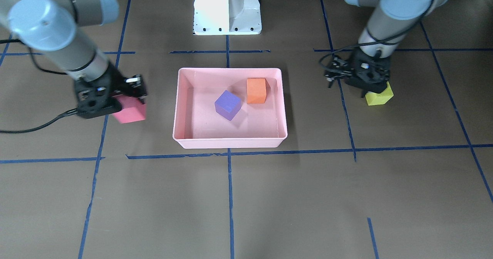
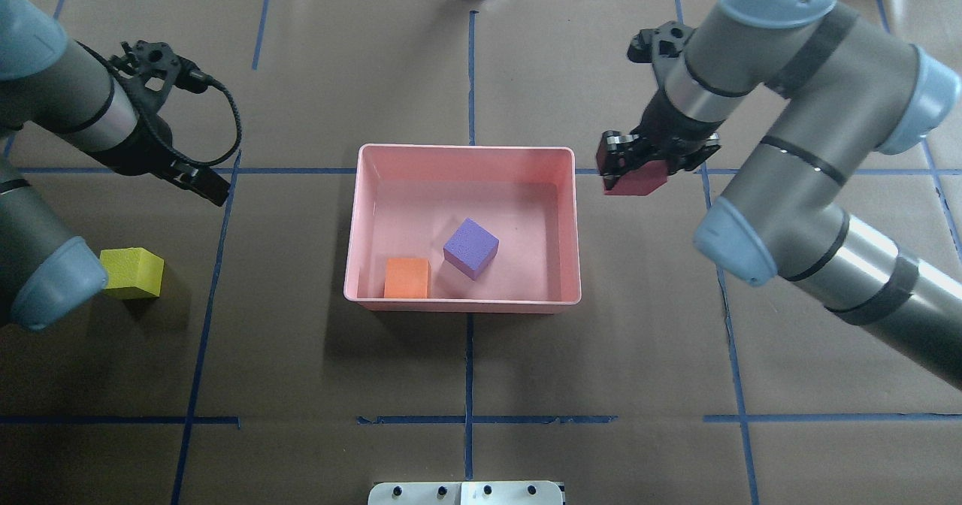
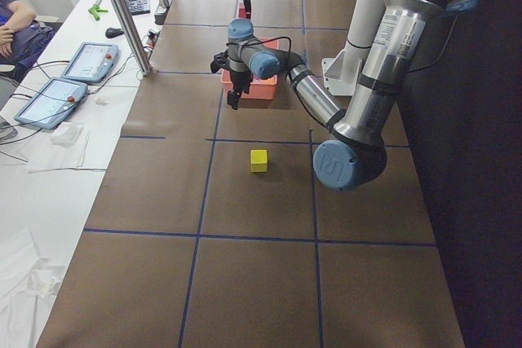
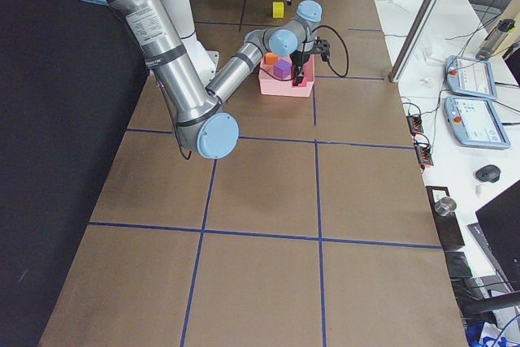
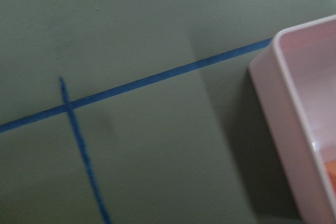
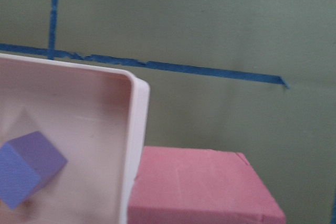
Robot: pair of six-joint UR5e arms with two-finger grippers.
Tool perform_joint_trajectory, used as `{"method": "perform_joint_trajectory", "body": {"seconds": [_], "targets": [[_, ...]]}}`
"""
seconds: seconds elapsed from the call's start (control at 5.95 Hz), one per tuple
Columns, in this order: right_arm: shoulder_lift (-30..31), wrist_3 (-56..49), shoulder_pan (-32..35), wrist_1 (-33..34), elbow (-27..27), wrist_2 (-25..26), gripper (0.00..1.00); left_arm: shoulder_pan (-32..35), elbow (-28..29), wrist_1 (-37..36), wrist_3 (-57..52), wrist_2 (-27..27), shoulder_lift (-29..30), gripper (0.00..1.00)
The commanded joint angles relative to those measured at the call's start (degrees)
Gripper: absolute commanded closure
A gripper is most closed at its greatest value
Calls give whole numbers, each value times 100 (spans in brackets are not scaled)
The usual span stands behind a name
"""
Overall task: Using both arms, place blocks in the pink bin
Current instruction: 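Carry the pink cube into the bin with right gripper while left nears yellow cube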
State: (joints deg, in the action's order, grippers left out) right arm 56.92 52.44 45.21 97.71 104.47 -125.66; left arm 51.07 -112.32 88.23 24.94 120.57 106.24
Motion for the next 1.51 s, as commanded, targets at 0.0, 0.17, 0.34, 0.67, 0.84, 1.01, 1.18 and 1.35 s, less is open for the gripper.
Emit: {"method": "perform_joint_trajectory", "body": {"seconds": [0.0,0.17,0.34,0.67,0.84,1.01,1.18,1.35], "targets": [[-724,1387,-905,64,-50,846,45,210,-1,412,-699,63,-480,0],[-752,1644,-1083,64,-94,1181,1,228,-9,423,-709,72,-525,0],[-874,1507,-1076,578,-85,1175,0,228,-114,449,-518,63,-813,0],[-858,368,-700,1056,-59,1097,0,211,-143,1426,1329,20,-1568,0],[-745,102,-533,1057,-59,948,0,185,59,2034,2087,-16,-1850,0],[-648,21,-523,1049,-68,947,0,36,278,2206,2573,-138,-1914,0],[-595,-154,-462,1022,-41,929,0,-209,516,2529,2917,-487,-1914,0],[-542,-225,-409,1005,-15,920,0,-368,796,3046,3207,-499,-1914,0]]}}
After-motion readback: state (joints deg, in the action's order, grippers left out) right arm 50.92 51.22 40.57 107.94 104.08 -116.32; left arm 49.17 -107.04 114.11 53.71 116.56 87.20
